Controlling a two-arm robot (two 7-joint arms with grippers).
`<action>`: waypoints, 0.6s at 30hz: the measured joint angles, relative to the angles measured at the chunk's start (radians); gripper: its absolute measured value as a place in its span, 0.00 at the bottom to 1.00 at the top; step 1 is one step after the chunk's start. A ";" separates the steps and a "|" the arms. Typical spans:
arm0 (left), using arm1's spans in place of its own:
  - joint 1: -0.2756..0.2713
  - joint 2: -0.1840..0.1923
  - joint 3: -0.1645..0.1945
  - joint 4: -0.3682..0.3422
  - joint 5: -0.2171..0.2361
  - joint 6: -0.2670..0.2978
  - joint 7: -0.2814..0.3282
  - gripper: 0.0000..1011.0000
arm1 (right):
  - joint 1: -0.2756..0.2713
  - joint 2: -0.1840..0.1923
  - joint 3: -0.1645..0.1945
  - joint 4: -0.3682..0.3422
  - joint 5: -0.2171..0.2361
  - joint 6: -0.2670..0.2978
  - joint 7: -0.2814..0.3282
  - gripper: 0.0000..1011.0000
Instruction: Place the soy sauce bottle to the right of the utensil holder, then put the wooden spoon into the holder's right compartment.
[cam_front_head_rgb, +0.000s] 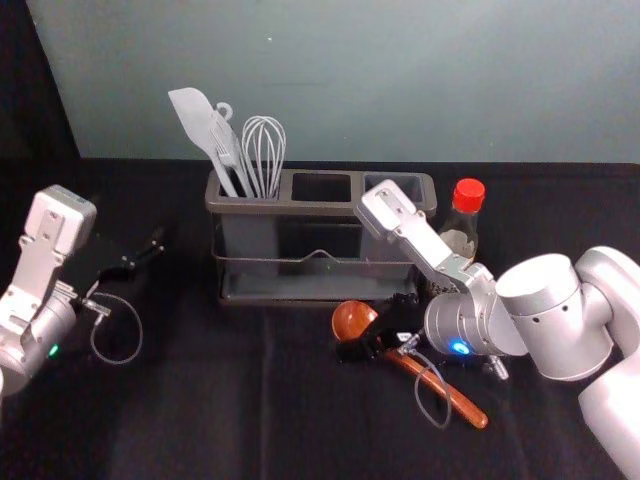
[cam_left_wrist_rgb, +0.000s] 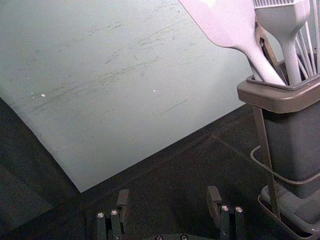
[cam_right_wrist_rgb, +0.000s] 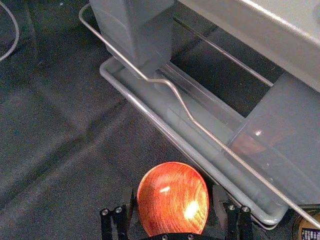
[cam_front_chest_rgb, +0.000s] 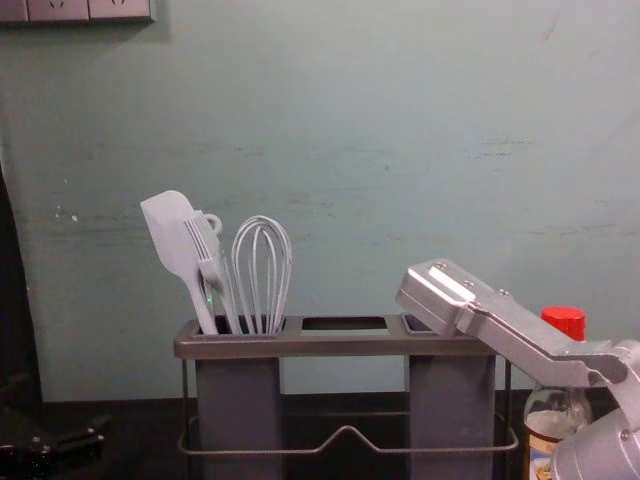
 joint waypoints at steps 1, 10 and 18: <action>0.000 0.000 0.000 0.000 0.000 0.000 0.000 0.99 | 0.000 0.000 0.001 -0.001 -0.002 0.002 0.002 0.99; 0.000 0.000 0.000 0.000 0.000 0.000 0.000 0.99 | -0.002 -0.006 0.006 0.000 -0.012 0.007 0.011 0.99; 0.000 0.000 0.000 0.000 0.000 0.000 0.000 0.99 | -0.005 -0.014 0.015 0.005 -0.016 0.009 0.014 0.99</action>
